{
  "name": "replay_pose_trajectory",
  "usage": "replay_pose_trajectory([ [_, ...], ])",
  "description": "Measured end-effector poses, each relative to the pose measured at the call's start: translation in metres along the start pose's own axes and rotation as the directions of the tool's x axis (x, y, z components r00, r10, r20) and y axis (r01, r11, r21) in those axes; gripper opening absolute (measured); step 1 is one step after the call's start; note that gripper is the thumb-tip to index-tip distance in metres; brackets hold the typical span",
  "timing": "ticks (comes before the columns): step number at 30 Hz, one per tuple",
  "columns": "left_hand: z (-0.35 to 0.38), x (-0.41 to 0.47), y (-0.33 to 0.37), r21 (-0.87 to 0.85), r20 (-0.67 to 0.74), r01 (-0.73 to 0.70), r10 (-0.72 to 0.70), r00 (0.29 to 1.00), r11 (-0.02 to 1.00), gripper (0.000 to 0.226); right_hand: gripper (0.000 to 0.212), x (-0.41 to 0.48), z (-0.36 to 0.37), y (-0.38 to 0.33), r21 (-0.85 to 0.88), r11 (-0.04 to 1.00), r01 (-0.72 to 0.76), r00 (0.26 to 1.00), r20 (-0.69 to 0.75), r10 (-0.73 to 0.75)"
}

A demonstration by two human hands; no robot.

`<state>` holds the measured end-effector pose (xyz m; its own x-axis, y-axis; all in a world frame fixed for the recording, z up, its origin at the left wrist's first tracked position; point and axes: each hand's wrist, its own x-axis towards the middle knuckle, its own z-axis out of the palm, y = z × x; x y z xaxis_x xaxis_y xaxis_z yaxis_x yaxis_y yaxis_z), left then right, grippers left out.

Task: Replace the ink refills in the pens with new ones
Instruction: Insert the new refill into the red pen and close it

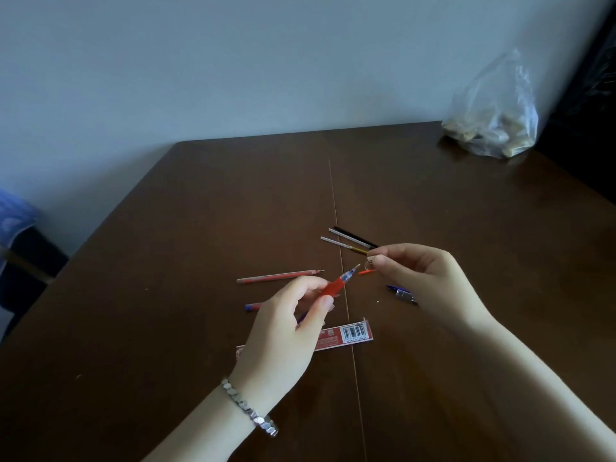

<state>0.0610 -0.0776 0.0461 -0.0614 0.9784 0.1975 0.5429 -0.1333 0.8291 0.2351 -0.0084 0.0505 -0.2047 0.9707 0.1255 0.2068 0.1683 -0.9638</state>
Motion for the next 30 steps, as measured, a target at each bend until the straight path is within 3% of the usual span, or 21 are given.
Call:
replay_pose_trajectory([
  [9,0.006,-0.001,0.011,0.016,0.003,-0.066,0.066,0.998,0.998,0.016,0.010,-0.015,-0.006,-0.006,0.082,0.997,-0.017,0.999,0.030,0.015],
  [14,0.007,-0.004,0.014,0.090,0.008,-0.153,0.153,0.988,0.984,0.020,0.007,-0.019,-0.003,-0.006,-0.069,0.997,0.040,0.994,0.107,-0.033],
  [17,0.009,-0.005,0.015,0.116,0.010,-0.164,0.164,0.986,0.980,0.018,0.029,-0.023,-0.002,-0.006,-0.135,0.988,0.069,0.993,0.100,-0.055],
  [21,0.012,-0.004,0.016,0.106,0.022,-0.163,0.162,0.987,0.981,0.018,0.031,-0.027,-0.004,-0.006,0.073,0.997,0.015,0.995,0.093,-0.022],
  [23,0.014,-0.003,0.016,0.099,0.032,-0.177,0.175,0.984,0.979,0.017,0.022,-0.027,-0.003,-0.004,0.103,0.995,-0.006,0.999,0.050,0.001],
  [30,0.017,-0.003,0.019,0.078,0.040,-0.200,0.197,0.980,0.977,0.014,0.023,-0.033,-0.001,0.002,0.311,0.941,-0.136,0.991,0.032,0.133],
])
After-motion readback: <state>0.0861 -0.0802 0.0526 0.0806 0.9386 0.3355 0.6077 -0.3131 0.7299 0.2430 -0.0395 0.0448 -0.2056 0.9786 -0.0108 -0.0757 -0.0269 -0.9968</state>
